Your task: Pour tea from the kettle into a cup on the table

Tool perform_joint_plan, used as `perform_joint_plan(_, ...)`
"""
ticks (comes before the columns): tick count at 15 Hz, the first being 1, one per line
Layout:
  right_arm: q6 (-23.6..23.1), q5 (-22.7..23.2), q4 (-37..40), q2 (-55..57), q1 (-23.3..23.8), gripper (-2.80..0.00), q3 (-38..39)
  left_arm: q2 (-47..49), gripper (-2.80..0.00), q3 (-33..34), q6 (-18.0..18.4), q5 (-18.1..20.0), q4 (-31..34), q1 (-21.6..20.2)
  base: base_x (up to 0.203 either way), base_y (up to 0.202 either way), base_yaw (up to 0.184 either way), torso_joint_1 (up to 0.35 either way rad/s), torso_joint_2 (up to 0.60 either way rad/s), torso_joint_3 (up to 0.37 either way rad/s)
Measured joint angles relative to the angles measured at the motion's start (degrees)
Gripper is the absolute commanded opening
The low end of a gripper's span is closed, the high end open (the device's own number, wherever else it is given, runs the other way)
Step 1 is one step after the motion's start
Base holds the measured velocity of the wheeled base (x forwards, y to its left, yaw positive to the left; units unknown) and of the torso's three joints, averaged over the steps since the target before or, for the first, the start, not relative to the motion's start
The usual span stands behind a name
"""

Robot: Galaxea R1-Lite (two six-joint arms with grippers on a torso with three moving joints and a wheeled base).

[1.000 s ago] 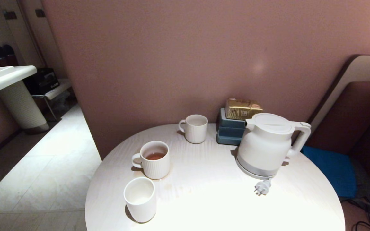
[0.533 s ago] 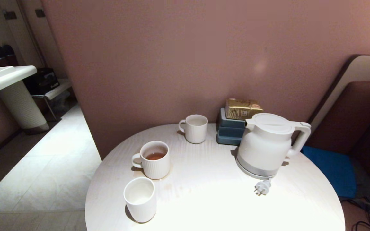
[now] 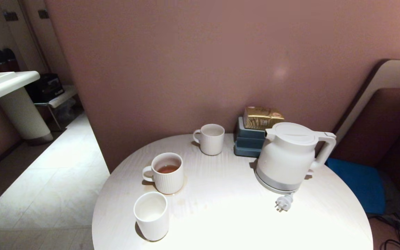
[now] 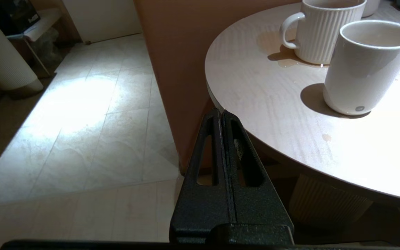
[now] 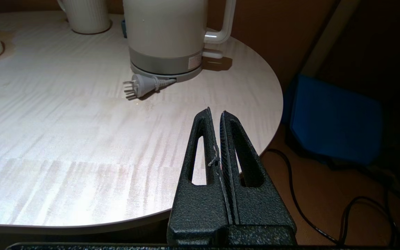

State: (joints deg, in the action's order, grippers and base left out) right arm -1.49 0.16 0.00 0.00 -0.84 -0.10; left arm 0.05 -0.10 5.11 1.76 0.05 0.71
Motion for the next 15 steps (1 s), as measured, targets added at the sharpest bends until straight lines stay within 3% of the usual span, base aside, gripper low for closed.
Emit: perform_joint_plan(15, 0.1, -0.1, 0.0, 0.0, 0.0, -2.80, 0.0, 0.0, -2.80, 0.0, -0.5, 0.0, 0.0, 0.0, 0.000, 0.000, 0.000, 0.000, 0.00, 0.000)
